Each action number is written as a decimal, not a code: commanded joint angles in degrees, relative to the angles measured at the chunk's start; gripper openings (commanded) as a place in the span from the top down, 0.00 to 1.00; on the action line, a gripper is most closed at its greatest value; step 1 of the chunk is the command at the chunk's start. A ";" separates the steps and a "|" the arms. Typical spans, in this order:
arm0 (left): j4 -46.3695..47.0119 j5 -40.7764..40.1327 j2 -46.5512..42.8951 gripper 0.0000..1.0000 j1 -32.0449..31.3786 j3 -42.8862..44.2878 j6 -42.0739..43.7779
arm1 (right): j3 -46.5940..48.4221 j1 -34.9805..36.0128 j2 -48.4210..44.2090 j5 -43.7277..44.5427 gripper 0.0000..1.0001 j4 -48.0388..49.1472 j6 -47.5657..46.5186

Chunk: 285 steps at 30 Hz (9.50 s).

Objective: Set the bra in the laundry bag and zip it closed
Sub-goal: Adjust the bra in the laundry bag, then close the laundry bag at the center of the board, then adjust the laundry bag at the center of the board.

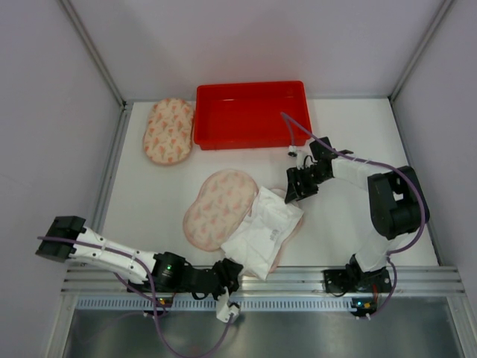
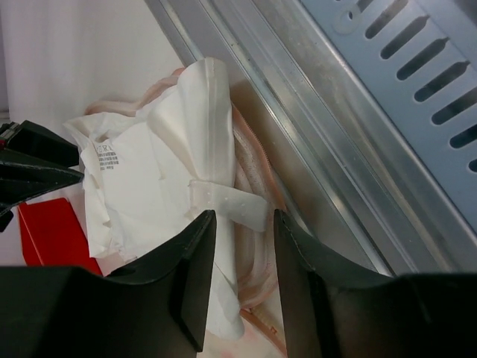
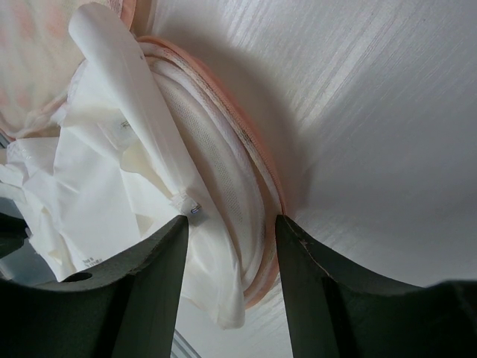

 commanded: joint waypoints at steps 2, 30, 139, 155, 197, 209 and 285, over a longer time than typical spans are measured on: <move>4.14 -0.97 -0.93 0.60 -0.34 -0.12 1.61 | 1.43 -0.82 0.64 -1.51 0.49 -0.77 -0.44; 4.39 7.81 7.48 1.00 22.77 15.60 7.50 | 1.87 -1.00 0.64 -1.69 0.48 -1.30 -0.79; -17.42 24.08 30.35 1.00 38.01 35.84 -33.79 | 2.66 -22.18 -8.42 -8.89 0.10 0.81 5.18; -19.32 14.06 37.40 1.00 30.34 43.03 -34.87 | -3.66 -20.95 -9.73 -8.90 0.25 -2.00 -1.76; -20.64 9.66 34.77 0.53 34.38 39.43 -2.86 | 7.85 -20.25 -5.87 -8.55 0.37 2.29 -0.27; -44.81 22.39 20.78 0.82 34.73 37.51 -8.75 | 16.90 -7.87 4.31 -2.58 0.43 12.24 4.31; -24.95 47.46 69.67 0.73 76.57 74.60 -53.50 | -11.31 -4.69 -12.10 -5.21 0.96 9.25 3.16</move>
